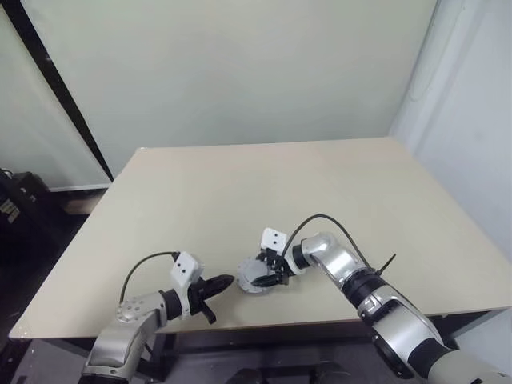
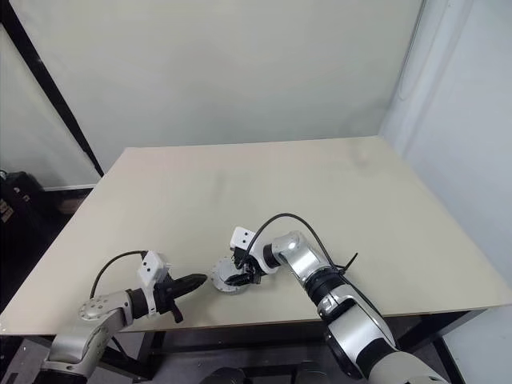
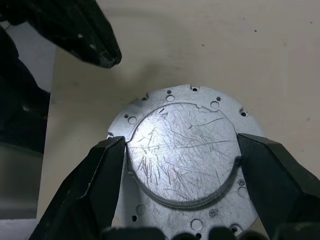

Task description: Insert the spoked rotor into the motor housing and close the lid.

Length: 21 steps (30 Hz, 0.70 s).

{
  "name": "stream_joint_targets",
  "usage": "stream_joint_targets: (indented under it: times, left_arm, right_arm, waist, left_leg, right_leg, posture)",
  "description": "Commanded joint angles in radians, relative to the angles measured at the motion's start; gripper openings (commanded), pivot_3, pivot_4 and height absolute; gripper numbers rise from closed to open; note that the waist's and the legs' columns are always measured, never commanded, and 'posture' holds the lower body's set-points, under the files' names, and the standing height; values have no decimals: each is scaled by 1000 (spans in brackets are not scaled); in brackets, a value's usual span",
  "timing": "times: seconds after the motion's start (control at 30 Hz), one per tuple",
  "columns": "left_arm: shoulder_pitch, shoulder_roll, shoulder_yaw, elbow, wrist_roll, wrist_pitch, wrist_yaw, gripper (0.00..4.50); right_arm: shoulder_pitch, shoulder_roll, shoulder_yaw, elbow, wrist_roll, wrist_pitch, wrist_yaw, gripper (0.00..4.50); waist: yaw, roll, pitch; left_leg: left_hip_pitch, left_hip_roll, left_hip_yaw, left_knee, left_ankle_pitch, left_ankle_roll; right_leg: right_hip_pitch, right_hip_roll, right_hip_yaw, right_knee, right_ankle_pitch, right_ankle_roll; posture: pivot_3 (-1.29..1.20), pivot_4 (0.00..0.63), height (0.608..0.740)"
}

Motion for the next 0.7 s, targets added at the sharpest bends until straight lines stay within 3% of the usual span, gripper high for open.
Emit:
stream_joint_targets:
  times: [0.03,0.7]
  left_arm:
    - [-14,0,1,-8,4,-24,-4,0]
    - [15,0,39,14,-2,-35,-9,0]
  right_arm:
    - [-24,7,-20,-6,0,25,-12,3368]
    - [-14,40,-55,-36,16,139,-54,3368]
  waist:
    - [0,0,0]
    - [-10,0,0]
  left_leg:
    - [0,0,1,0,0,-1]
    - [9,4,7,0,0,-3]
  right_leg:
    - [0,1,0,0,0,0]
    - [8,3,0,0,1,-3]
  posture:
    - [0,0,740]
    - [0,0,740]
